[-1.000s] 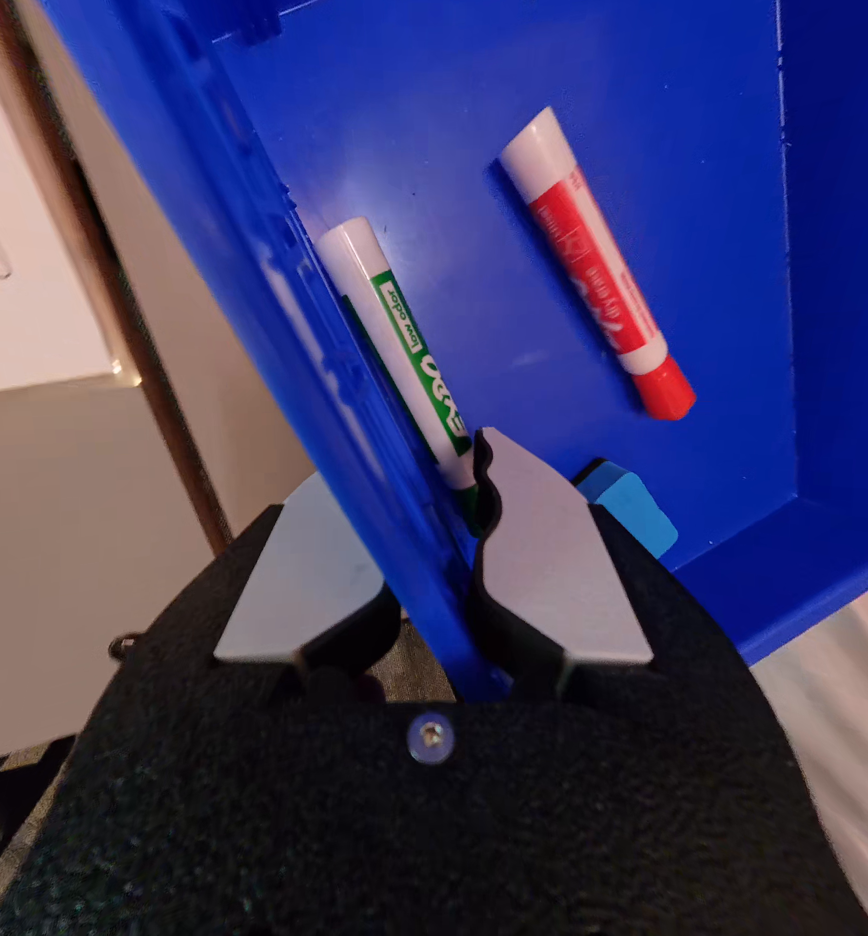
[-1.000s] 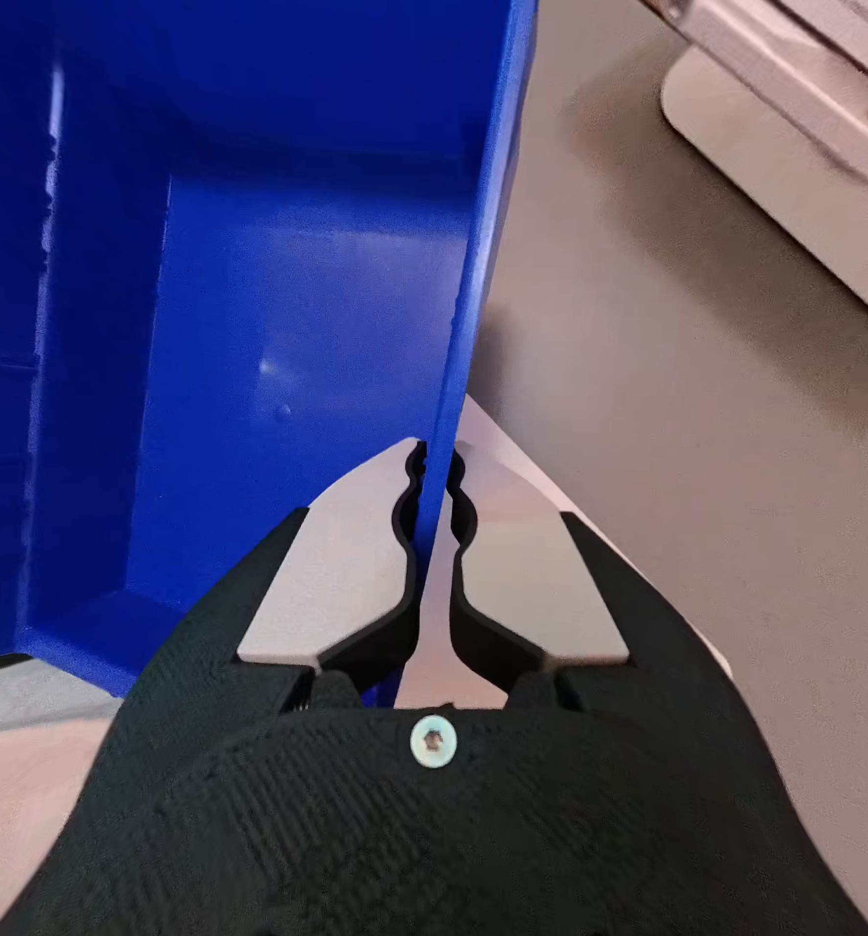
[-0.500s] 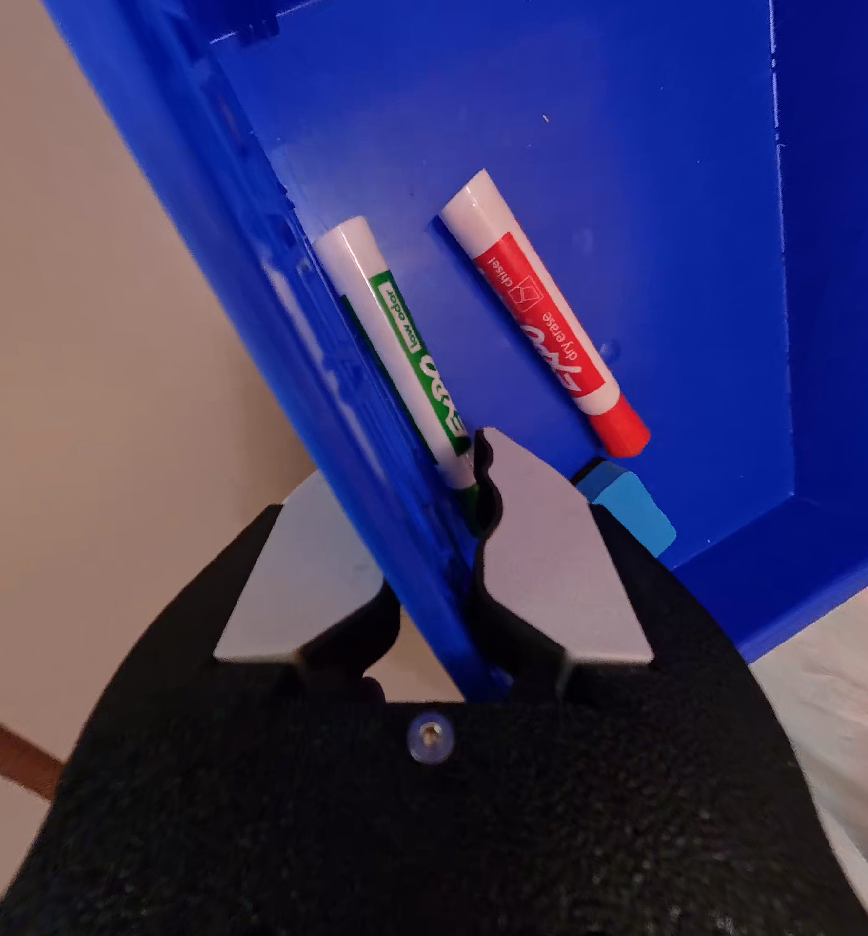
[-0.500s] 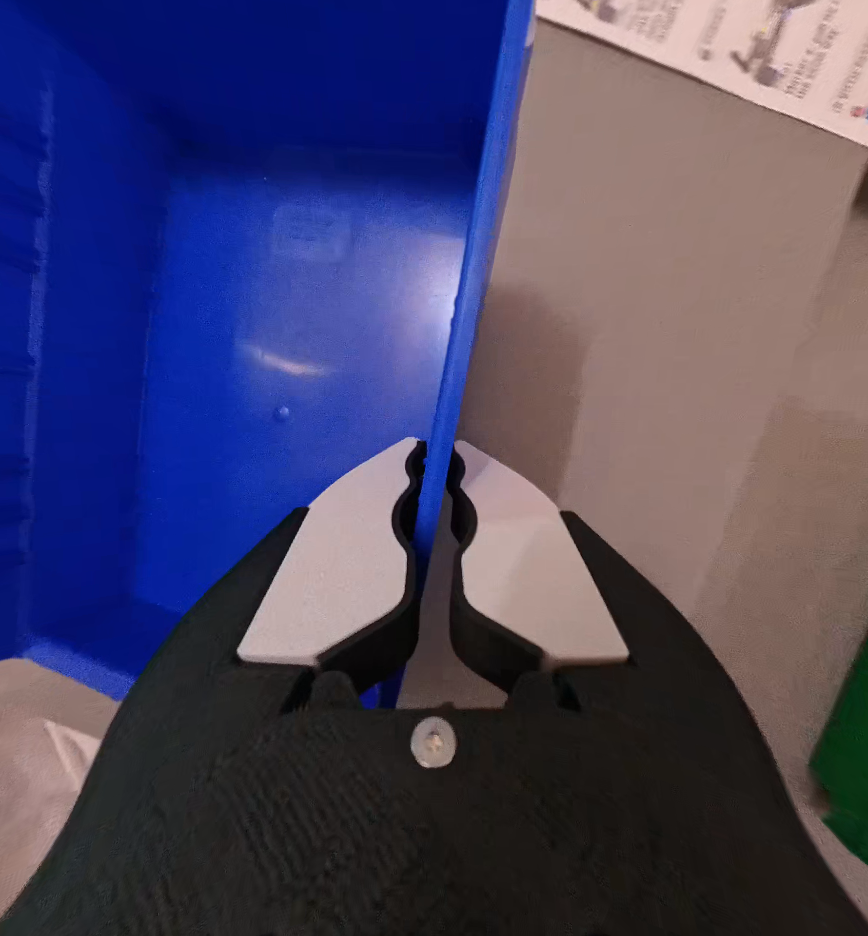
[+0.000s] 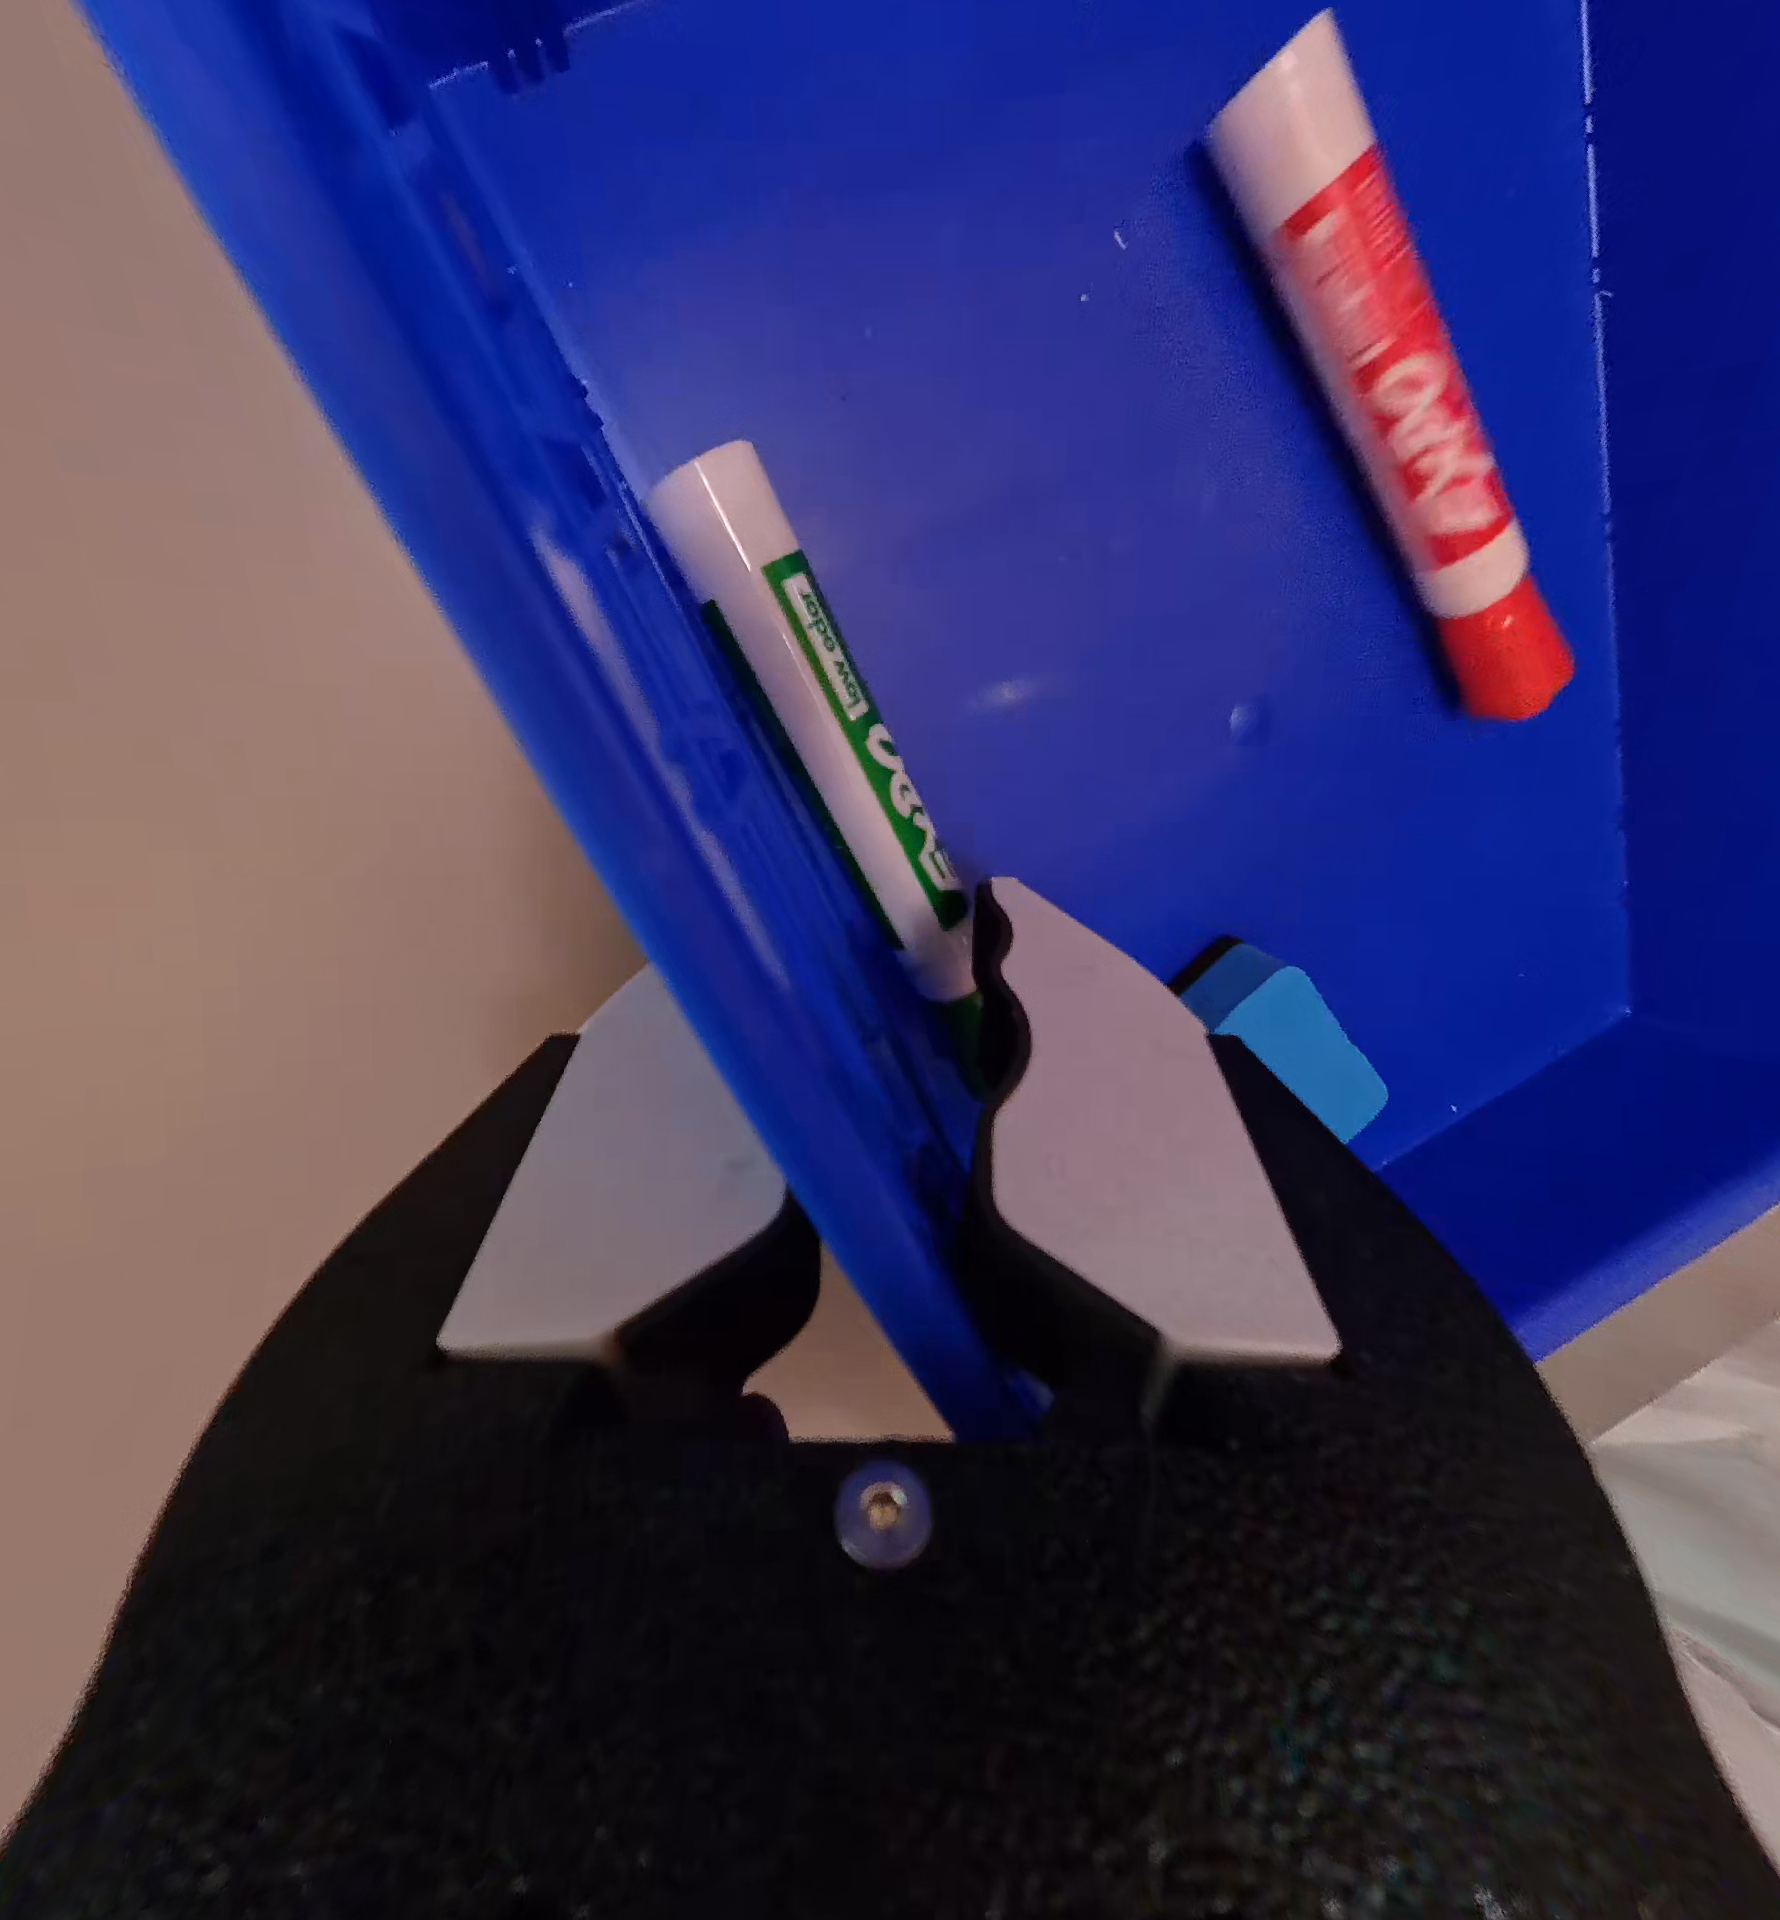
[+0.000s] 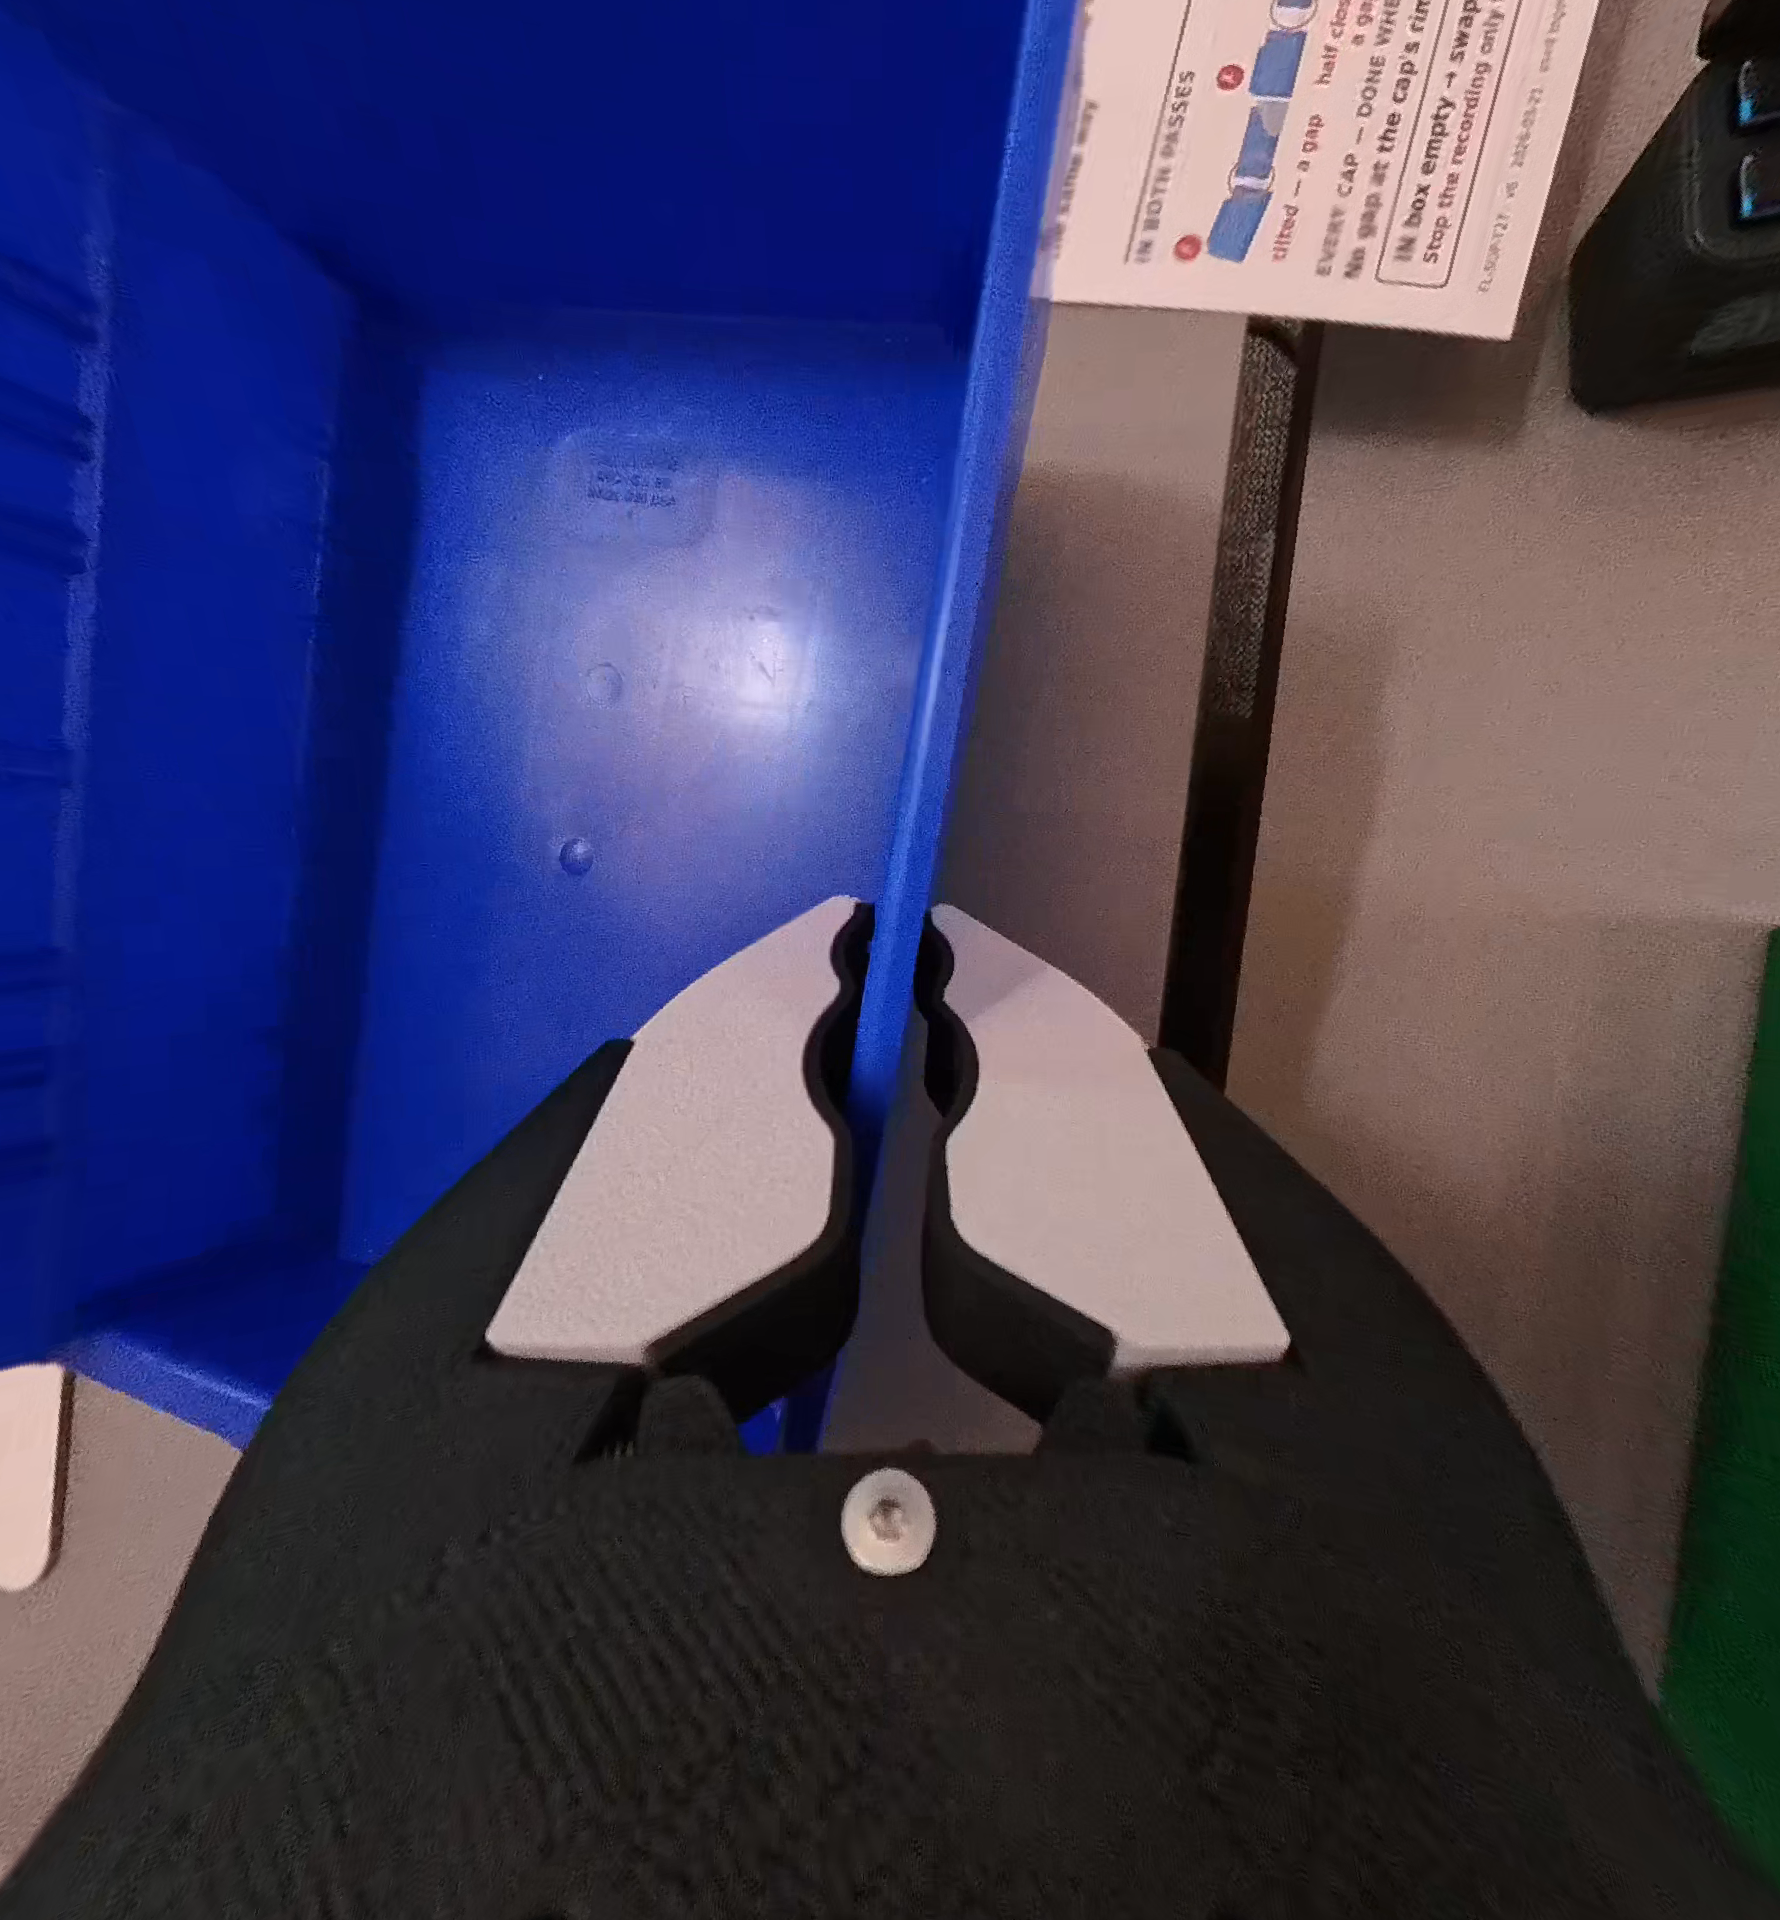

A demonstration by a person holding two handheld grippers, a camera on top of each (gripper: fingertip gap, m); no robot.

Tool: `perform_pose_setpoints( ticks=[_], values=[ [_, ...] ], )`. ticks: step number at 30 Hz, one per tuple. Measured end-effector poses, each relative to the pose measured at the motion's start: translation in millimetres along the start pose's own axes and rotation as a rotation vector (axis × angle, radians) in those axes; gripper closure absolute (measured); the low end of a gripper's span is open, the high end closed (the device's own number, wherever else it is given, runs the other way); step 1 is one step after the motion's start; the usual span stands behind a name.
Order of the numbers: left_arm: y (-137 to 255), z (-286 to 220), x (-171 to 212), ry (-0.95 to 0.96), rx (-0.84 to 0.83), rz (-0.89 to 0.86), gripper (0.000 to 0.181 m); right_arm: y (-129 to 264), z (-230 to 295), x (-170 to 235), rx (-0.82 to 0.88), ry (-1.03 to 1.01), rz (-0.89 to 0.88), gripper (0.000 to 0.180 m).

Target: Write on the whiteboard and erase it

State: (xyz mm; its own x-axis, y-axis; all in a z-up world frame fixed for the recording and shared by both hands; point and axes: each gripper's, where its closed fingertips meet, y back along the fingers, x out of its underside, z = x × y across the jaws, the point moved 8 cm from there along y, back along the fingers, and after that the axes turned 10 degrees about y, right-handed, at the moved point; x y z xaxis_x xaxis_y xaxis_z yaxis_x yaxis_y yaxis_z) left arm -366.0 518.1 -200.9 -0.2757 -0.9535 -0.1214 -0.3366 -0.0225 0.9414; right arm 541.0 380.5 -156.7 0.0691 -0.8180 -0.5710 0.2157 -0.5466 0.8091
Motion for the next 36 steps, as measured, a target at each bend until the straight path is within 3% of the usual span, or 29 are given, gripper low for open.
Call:
perform_pose_setpoints(
  ticks=[7,12,14,16,21,24,27,29,33,36],
  values=[
    [-6,3,-2,-0.039,-0.019,-0.032,0.151,-29,-11,-3,0.049,-0.061,0.061,0.171],
    [-9,3,0,0.013,0.033,-0.061,0.145,-32,-8,-6,0.062,0.010,0.068,0.168],
    [-9,4,0,0.051,0.039,-0.063,0.138,-25,-6,-11,-0.001,-0.013,-0.020,0.143],
    [-6,6,0,0.033,-0.063,-0.080,0.126,-6,-2,-22,-0.080,-0.037,-0.176,0.126],
    [44,-14,-9,-0.123,-0.389,-0.205,0.130,64,25,-41,0.071,0.181,-0.474,0.107],
    [74,-49,-15,-0.159,-0.467,-0.294,0.130,93,59,-46,0.190,0.289,-0.630,0.064],
    [65,-83,-9,-0.121,-0.445,-0.155,0.139,104,108,-46,0.097,0.393,-0.814,0.066],
    [46,-94,-5,-0.057,-0.464,-0.040,0.135,104,138,-41,0.033,0.425,-0.883,0.067],
    [10,-86,0,0.061,-0.531,0.102,0.126,91,186,-30,-0.059,0.436,-0.914,0.058],
    [-8,-70,1,0.218,-0.523,0.141,0.122,81,217,-19,-0.121,0.507,-0.902,0.064]
  ],
)
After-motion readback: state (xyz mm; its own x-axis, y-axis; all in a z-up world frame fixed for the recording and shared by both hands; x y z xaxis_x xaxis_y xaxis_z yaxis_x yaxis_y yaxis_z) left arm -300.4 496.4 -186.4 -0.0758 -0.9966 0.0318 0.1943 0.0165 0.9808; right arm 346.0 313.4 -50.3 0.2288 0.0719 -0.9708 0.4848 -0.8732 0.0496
